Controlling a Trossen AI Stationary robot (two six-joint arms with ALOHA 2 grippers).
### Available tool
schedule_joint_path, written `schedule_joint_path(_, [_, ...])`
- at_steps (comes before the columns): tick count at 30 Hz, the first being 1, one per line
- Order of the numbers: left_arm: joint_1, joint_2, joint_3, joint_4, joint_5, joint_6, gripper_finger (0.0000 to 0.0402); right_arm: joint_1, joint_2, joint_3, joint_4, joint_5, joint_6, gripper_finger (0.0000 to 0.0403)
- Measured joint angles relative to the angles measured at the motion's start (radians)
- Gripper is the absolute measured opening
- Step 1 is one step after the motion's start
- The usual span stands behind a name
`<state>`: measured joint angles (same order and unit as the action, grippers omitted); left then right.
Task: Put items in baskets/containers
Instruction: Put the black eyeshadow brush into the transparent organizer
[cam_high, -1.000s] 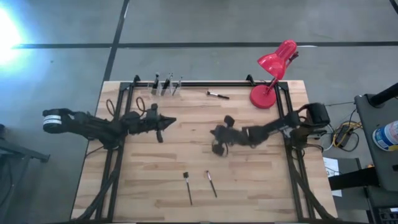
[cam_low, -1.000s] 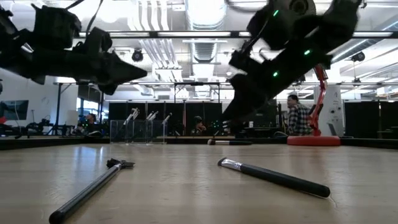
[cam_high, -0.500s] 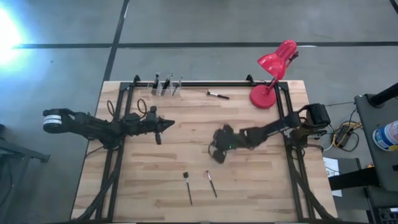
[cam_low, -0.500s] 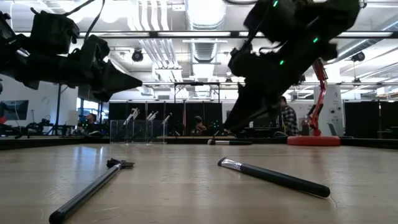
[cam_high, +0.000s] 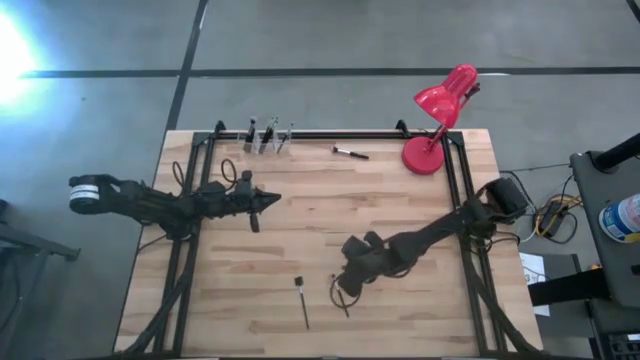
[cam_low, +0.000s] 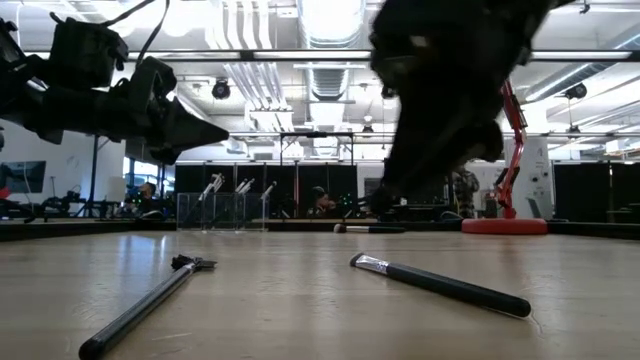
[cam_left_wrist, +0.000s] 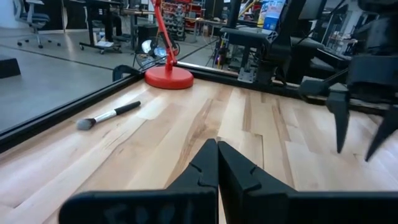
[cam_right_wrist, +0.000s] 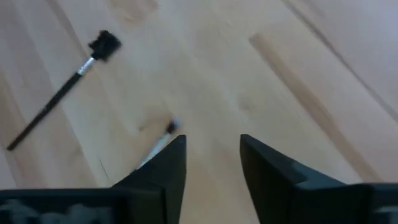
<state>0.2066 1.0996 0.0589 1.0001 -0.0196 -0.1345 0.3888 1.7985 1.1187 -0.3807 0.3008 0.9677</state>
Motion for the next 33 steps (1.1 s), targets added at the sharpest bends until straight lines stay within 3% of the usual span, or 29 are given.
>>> schedule_joint_path(8, [0.0,0.002,0.0,-0.031,-0.001,-0.001,0.0,-0.011,0.163,0.192,-0.07,-0.134,0.016,0.0183])
schedule_joint_path(12, [0.0,0.003,0.0,-0.032,-0.002,-0.001,0.0,-0.015,0.242,0.275,-0.192,-0.137,0.021,0.0185])
schedule_joint_path(19, [0.001,0.003,0.0,-0.032,-0.004,-0.001,0.0,-0.016,0.325,0.355,-0.207,-0.16,0.011,0.018])
schedule_joint_path(24, [0.001,0.003,0.0,-0.032,-0.004,-0.001,0.0,-0.016,0.34,0.367,-0.207,-0.164,-0.013,0.0146])
schedule_joint_path(33, [0.0,0.003,-0.001,-0.033,-0.023,-0.045,0.0,-0.017,0.341,0.36,-0.2,-0.164,-0.108,0.0026])
